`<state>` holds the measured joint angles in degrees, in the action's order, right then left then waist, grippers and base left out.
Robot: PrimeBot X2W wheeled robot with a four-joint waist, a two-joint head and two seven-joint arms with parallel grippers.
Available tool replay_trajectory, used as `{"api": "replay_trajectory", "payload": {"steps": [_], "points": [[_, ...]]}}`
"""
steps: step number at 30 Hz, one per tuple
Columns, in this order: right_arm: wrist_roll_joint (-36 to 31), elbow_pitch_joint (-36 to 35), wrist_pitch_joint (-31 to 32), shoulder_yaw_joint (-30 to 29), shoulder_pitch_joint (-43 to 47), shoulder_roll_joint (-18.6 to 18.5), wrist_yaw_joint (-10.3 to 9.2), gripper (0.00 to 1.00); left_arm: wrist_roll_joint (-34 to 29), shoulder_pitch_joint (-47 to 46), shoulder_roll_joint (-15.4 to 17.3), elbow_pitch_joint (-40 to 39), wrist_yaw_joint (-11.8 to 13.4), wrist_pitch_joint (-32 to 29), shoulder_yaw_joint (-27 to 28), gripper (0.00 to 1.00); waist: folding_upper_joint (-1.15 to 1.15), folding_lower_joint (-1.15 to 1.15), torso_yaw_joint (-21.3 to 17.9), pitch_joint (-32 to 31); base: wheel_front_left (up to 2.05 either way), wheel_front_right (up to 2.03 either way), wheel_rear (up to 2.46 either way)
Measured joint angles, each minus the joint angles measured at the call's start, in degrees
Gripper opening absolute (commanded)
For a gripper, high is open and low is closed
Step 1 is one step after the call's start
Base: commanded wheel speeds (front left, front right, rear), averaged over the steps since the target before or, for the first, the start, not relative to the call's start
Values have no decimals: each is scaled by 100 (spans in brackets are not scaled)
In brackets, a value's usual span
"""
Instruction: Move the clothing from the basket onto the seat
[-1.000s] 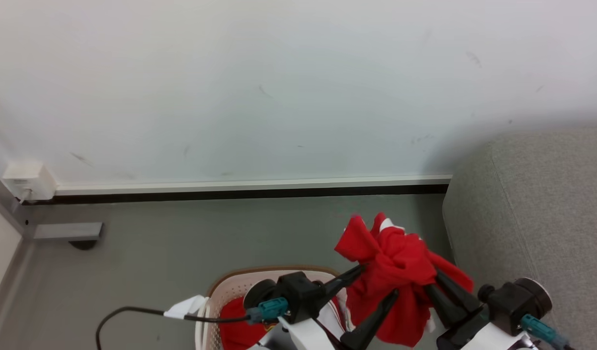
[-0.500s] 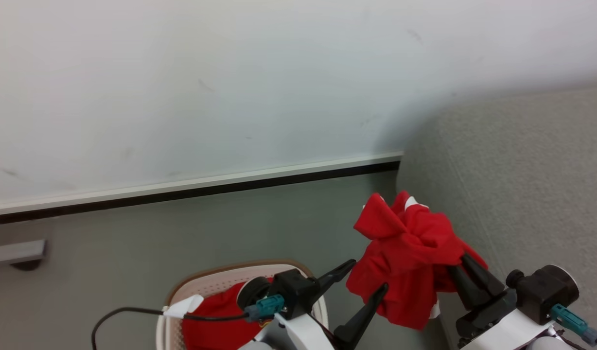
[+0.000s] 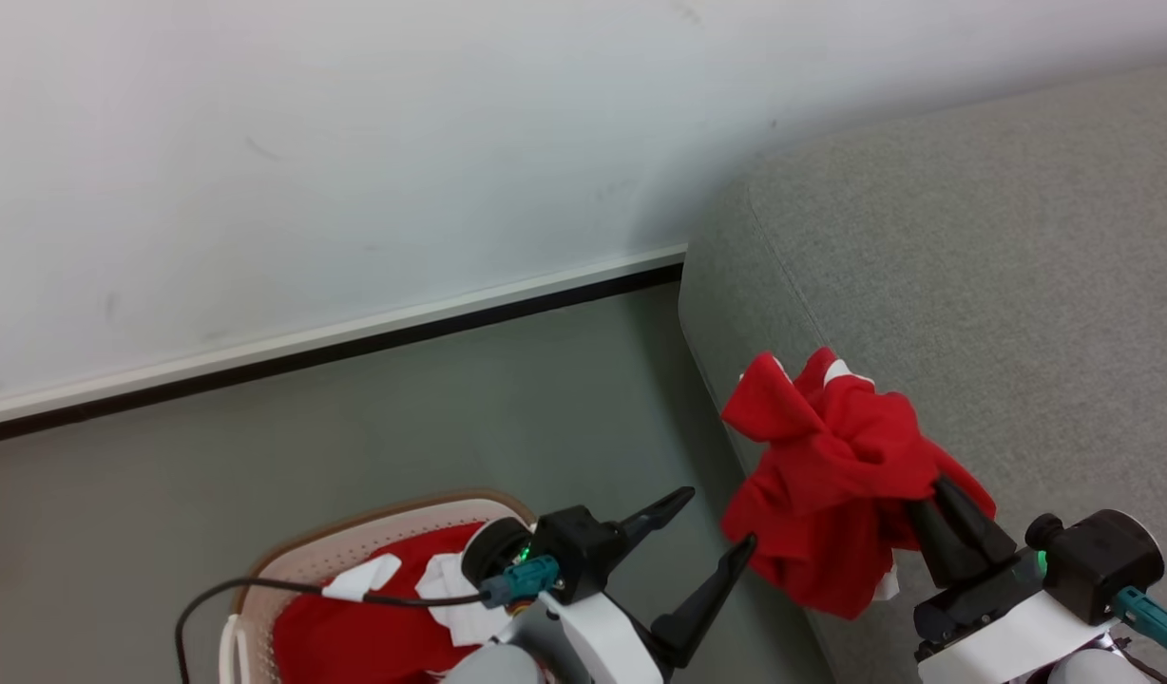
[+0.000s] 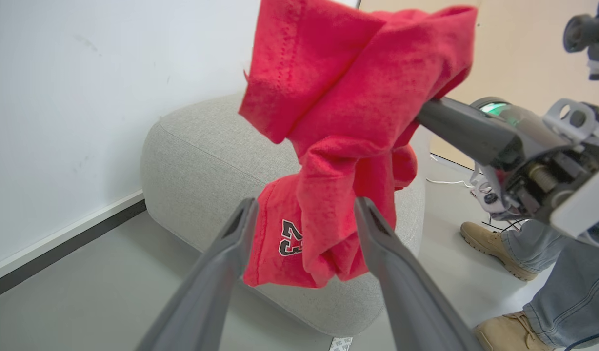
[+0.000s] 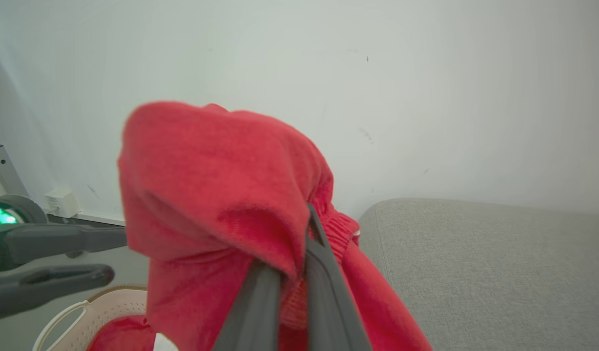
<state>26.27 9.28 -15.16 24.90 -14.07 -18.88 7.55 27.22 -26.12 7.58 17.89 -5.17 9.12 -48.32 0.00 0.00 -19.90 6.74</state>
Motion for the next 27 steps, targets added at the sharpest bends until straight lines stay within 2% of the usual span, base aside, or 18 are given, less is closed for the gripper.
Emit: {"api": "replay_trajectory", "payload": {"steps": [6,9,14,15,21,27], "points": [[-10,0,0,-342,-121,74,0,0,-60,-261,4,7,1,-4,20,100,0,0,-47,296,0,0,0],[-25,73,0,-702,-365,110,1,0,-93,-501,3,-36,3,-33,73,100,0,0,-28,539,0,0,0],[-165,240,-1,-1653,-1021,160,1,0,-236,-1129,11,-147,36,-118,156,100,0,0,62,1135,0,0,0],[-241,353,-1,-2030,-1370,101,0,0,-309,-1423,15,-178,5,-154,160,100,0,1,122,1425,0,0,0],[-567,1020,0,-3151,-2451,-437,1,0,-461,-2024,-75,-200,-27,-13,194,100,0,2,422,2253,0,0,0],[-662,1870,58,-3804,-3576,-1054,1,0,-453,-2064,-169,-162,-22,214,181,100,-1,2,974,2688,0,0,0]]}}
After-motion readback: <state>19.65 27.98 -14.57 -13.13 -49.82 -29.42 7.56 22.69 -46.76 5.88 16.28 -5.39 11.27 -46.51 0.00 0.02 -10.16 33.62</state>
